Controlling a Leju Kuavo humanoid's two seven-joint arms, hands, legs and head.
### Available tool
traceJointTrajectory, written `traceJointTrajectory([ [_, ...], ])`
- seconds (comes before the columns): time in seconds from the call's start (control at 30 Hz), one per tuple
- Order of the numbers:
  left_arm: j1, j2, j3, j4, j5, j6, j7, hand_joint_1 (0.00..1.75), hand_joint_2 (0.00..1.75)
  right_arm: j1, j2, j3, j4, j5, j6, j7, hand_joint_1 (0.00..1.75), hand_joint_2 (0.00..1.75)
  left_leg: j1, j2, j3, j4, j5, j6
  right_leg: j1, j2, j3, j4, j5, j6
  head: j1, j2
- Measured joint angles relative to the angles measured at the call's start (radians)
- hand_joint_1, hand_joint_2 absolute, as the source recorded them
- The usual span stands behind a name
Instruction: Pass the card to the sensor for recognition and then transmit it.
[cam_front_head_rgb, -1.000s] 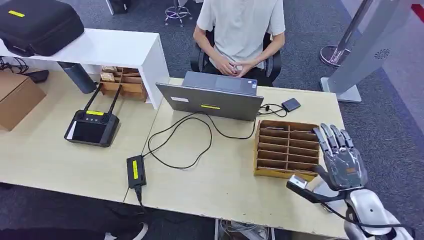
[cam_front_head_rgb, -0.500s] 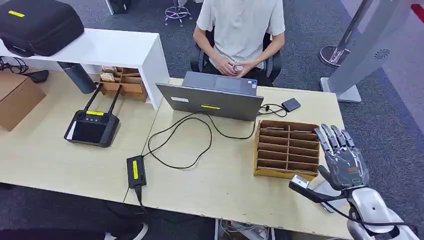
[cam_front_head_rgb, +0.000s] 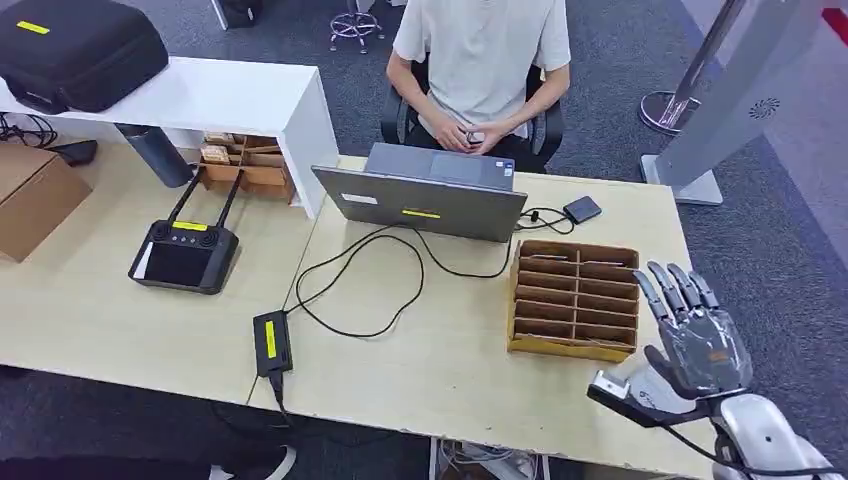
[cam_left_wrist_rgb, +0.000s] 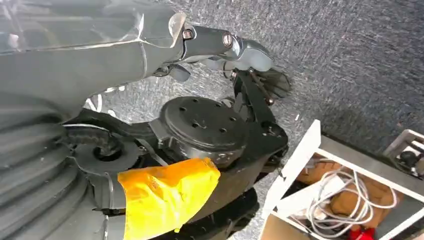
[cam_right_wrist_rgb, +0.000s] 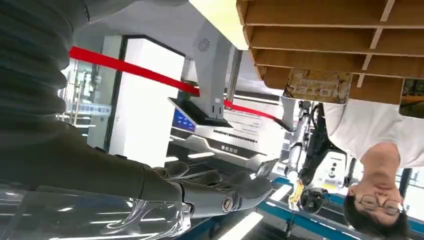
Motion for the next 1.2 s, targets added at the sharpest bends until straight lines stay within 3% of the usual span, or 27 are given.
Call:
traceJointTrajectory([
  [0.47, 0.021, 0.000, -0.001, -0.011, -0.047, -0.044, 0.000, 0.00, 1.75, 0.051, -0.023, -0.005, -0.045, -0.038, 0.014, -0.024, 0.00, 1.75, 0.000, 0.000, 0.000, 0.000, 0.000, 0.000, 0.000, 0.000, 0.000, 0.000, 0.000, 0.000, 0.000, 0.000],
  [1.2, 0.031, 0.000, 0.001, -0.020, -0.112, -0.134, 0.000, 0.00, 1.75, -0.001, 0.040, 0.072, 0.013, -0.072, 0.018, -0.032, 0.00, 1.75, 0.000, 0.000, 0.000, 0.000, 0.000, 0.000, 0.000, 0.000, 0.000, 0.000, 0.000, 0.000, 0.000, 0.000],
])
